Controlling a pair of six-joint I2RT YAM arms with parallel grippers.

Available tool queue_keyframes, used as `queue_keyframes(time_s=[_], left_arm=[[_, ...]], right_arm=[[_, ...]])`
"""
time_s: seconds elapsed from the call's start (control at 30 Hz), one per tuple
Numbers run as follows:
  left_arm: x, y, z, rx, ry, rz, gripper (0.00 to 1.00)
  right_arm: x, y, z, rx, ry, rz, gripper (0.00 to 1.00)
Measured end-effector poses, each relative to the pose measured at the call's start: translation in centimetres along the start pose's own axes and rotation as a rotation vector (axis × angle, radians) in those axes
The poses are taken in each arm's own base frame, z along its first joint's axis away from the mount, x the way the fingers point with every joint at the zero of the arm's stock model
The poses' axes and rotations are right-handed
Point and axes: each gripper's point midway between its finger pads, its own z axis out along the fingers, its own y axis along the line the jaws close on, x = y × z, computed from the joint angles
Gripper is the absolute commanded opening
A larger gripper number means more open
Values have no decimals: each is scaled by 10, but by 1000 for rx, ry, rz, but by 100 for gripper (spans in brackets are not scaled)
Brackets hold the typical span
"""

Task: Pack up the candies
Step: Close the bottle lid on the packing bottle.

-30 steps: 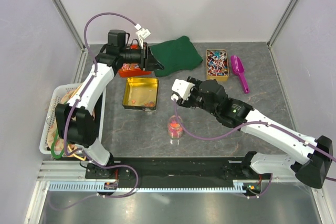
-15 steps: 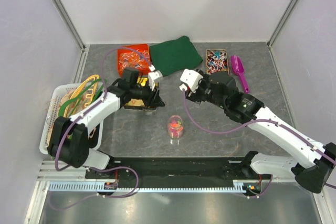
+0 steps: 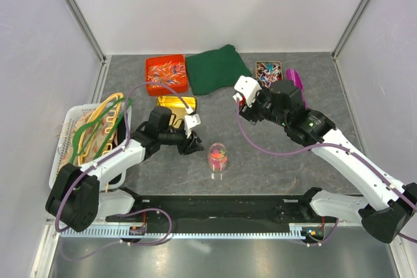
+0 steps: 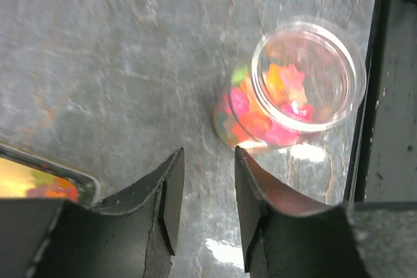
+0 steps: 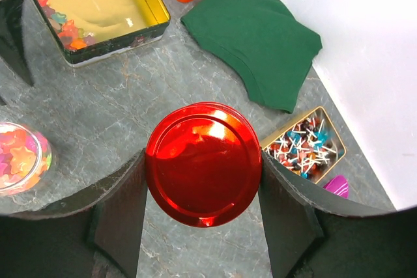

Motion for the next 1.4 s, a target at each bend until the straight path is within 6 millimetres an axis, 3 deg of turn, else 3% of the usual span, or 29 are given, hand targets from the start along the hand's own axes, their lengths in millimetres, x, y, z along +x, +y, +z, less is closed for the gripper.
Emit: queue_keyframes(time_s=[0.17, 0.47, 0.73, 1.0, 1.23, 1.37, 1.4], left_arm=[[18, -12, 1, 17, -13, 22, 48], [-7, -41, 5, 115, -95, 115, 48], [11, -72, 23, 214, -79, 144, 48], [28, -73, 33, 217, -87, 152, 48], [43, -60, 51, 182, -98, 149, 49], [44, -53, 60, 164, -116, 138, 54], [43, -52, 62, 162, -123, 137, 63]], right_arm=[[2, -3, 0, 6, 5, 7, 55], [-5, -6, -3, 7, 2, 16, 57], [0, -3, 2, -10, 19, 25, 57], [7, 12, 5, -88, 40, 26, 57], [25, 27, 6, -151, 88, 7, 56], [38, 38, 9, -194, 111, 8, 56], [40, 40, 9, -201, 116, 8, 56]])
